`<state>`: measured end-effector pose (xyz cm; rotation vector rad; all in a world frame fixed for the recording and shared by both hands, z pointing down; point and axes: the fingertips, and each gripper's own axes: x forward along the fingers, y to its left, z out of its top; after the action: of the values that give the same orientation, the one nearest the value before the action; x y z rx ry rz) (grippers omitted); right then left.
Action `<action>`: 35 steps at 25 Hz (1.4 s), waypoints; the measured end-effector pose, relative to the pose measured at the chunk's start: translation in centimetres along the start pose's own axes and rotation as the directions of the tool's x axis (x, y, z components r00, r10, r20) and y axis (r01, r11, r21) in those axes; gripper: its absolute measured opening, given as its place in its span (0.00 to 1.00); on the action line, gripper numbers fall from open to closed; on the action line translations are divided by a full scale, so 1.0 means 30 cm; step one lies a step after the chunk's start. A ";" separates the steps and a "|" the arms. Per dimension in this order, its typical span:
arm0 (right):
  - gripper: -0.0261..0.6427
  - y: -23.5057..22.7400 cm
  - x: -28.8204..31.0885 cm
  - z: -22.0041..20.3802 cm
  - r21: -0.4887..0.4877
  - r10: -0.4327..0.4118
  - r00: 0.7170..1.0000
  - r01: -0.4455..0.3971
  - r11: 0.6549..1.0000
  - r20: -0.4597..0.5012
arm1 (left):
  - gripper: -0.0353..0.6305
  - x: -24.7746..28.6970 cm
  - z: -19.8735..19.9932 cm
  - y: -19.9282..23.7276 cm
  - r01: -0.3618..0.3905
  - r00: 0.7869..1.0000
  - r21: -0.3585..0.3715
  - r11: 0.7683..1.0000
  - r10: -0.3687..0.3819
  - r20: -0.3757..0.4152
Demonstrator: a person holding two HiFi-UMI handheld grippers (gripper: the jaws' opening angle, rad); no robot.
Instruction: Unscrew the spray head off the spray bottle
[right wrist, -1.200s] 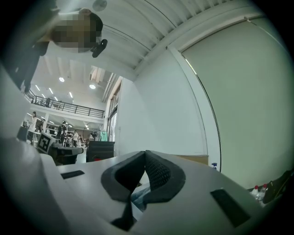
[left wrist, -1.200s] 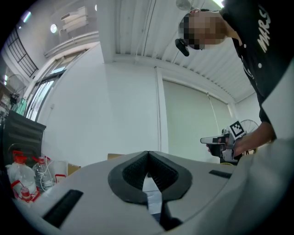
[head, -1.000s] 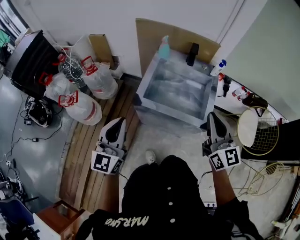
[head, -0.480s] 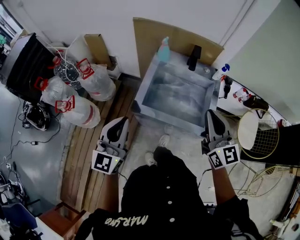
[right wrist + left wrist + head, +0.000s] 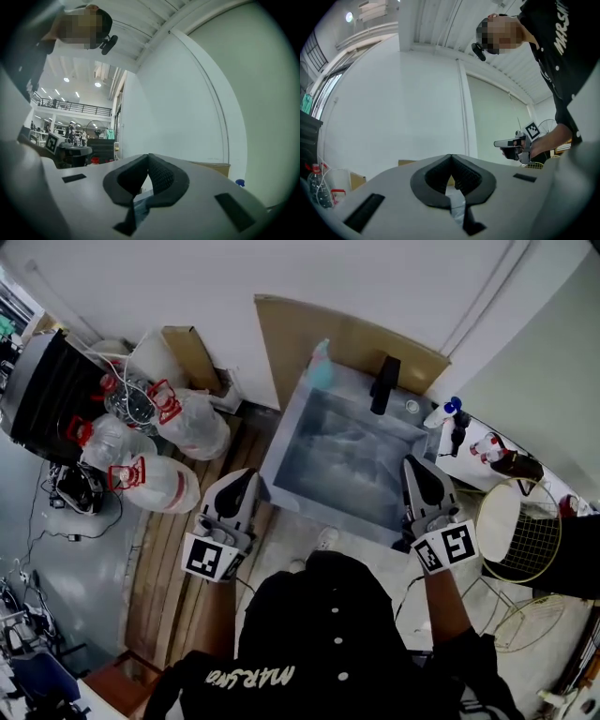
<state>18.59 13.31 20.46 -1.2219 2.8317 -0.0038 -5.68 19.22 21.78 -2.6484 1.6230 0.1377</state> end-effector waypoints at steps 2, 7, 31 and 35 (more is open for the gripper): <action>0.06 -0.041 0.045 -0.004 -0.008 0.028 0.999 -0.028 1.000 -0.016 | 0.09 0.081 0.004 0.013 -0.002 1.000 0.009 1.000 0.002 -0.003; 0.06 -0.158 0.142 -0.009 -0.009 0.050 0.998 -0.050 0.999 -0.031 | 0.09 0.252 0.012 0.011 0.052 0.999 0.050 0.997 -0.051 -0.012; 0.26 -0.295 0.903 -0.330 0.039 0.183 0.921 -0.181 0.983 -0.345 | 0.11 0.823 -0.574 0.431 0.344 0.899 0.091 0.935 -0.300 -0.319; 0.35 -0.255 1.012 -0.401 0.068 0.207 0.908 -0.196 0.978 -0.364 | 0.33 0.917 -0.727 0.452 0.401 0.858 0.057 0.915 -0.353 -0.373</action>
<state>2.71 -14.27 31.10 -1.0061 3.2543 -0.2988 -4.06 -12.96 41.21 -2.9413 1.0805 -0.4724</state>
